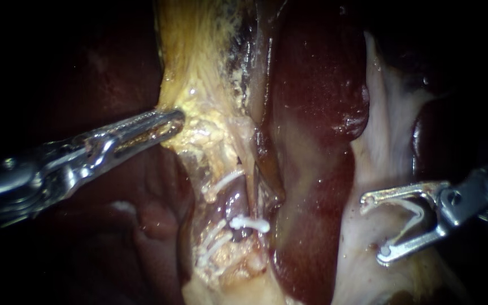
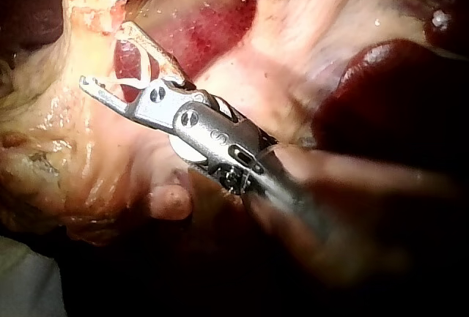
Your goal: Clipping second clip right tube
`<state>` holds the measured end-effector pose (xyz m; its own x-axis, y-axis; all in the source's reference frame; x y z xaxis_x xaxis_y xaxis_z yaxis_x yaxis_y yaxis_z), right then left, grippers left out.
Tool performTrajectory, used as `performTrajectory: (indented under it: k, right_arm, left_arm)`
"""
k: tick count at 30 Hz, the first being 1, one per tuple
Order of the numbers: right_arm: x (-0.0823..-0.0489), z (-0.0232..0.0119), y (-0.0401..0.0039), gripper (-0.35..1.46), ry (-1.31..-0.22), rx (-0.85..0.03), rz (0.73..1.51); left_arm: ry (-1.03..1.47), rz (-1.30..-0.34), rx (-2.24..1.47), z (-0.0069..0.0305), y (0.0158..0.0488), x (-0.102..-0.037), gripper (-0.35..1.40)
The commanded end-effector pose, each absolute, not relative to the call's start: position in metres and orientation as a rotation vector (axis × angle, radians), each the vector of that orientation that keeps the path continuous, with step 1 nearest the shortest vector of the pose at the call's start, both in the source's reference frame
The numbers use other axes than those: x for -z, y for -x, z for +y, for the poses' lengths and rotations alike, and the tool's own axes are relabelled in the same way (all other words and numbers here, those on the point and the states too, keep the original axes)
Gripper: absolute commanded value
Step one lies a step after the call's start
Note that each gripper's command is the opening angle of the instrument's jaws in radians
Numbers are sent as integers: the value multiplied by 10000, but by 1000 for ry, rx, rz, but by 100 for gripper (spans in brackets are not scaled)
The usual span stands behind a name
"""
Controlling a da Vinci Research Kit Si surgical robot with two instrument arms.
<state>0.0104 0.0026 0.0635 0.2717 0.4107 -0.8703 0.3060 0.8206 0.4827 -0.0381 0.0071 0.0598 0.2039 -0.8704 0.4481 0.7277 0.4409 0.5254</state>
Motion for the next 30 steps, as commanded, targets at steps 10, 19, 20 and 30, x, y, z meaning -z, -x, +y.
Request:
performTrajectory:
  k: [10, 19, 20, 30]
  right_arm:
    - [-641, 25, -145, 58, -726, -204, 1292]
    - [-673, 35, -223, 56, -759, -368, 1266]
    - [-679, 36, -229, 56, -766, -385, 1261]
    - [-763, 20, -276, 54, -855, -552, 1169]
  left_arm:
    - [-211, -776, 1140, 92, 355, -563, -35]
    - [-189, -799, 1163, 102, 341, -532, -35]
    - [-189, -798, 1163, 102, 340, -530, -35]
    - [-185, -802, 1172, 99, 338, -512, -35]
